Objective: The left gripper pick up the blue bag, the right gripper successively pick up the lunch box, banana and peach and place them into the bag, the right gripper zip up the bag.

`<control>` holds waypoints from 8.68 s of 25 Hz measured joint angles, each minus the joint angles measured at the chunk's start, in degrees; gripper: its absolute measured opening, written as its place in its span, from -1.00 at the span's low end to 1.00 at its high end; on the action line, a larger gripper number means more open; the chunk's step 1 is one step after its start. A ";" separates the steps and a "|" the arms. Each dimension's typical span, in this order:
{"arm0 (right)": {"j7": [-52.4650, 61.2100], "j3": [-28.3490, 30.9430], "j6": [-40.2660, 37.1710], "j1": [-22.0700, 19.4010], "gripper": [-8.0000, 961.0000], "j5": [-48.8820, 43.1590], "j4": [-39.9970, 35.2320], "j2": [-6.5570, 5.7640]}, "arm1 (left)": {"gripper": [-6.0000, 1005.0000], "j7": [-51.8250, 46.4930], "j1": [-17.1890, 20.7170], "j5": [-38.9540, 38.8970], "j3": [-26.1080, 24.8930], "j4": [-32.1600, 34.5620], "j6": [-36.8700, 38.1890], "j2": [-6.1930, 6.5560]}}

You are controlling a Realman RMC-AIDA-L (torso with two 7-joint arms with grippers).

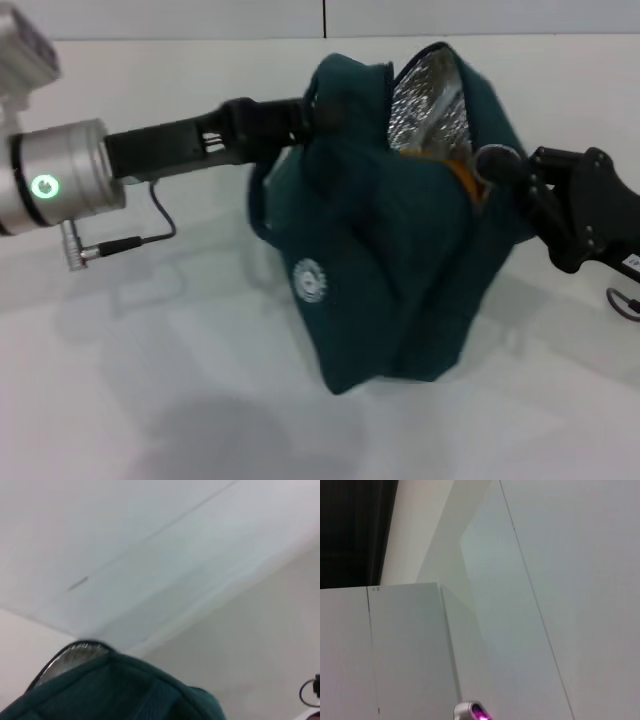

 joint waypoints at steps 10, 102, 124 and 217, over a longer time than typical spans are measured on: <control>0.09 -1.94 0.85 1.69 -0.95 1.99 -0.08 0.00 | 0.00 3.40 1.05 -0.83 0.35 -0.26 0.61 -0.01; 4.34 -27.49 24.64 13.71 -0.95 22.94 -14.61 0.00 | -0.74 58.58 11.62 -2.90 -0.24 -11.68 -1.32 -0.81; 4.38 -26.02 24.78 12.90 -0.95 26.41 -14.40 -0.12 | -0.88 59.52 11.45 0.54 5.54 -9.92 5.69 -0.12; 25.77 -21.39 23.98 8.02 -0.81 34.32 -7.83 0.00 | 0.45 -45.99 -2.64 40.95 39.59 76.75 -4.91 -1.02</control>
